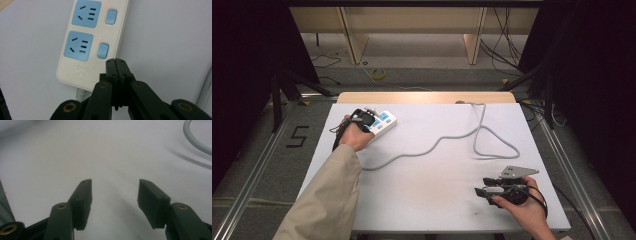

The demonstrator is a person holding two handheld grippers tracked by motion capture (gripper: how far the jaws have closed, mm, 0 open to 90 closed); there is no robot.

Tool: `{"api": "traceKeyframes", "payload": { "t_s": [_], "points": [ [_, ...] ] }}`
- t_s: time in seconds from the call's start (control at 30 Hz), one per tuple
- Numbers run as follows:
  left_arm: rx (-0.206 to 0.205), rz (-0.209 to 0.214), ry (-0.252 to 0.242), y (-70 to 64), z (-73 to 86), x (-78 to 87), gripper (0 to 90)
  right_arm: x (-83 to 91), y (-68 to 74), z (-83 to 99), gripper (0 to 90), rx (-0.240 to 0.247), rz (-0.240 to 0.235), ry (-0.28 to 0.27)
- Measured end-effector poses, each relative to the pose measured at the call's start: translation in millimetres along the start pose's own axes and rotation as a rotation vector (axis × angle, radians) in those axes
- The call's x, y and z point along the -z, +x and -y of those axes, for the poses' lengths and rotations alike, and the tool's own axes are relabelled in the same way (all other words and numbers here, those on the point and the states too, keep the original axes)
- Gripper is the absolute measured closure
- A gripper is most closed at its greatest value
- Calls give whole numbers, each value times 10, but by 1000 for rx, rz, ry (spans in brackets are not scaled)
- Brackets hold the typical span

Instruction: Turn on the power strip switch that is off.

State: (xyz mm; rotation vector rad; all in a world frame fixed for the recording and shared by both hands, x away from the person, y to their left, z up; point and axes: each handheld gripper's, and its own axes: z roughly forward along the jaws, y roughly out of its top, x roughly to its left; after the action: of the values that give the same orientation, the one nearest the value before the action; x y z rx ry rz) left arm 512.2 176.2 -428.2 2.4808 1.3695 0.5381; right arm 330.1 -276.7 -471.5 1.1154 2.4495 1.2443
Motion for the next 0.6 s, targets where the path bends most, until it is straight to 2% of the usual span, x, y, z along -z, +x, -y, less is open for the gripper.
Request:
{"api": "traceKeyframes", "payload": {
  "t_s": [0.33,0.6],
  "points": [
    [7,0,9,43,-64,-48,898,0,-2,1,462,2,-1,3],
    [-4,-6,16,57,-115,-75,898,0,-2,1,462,2,-1,3]
  ]
}}
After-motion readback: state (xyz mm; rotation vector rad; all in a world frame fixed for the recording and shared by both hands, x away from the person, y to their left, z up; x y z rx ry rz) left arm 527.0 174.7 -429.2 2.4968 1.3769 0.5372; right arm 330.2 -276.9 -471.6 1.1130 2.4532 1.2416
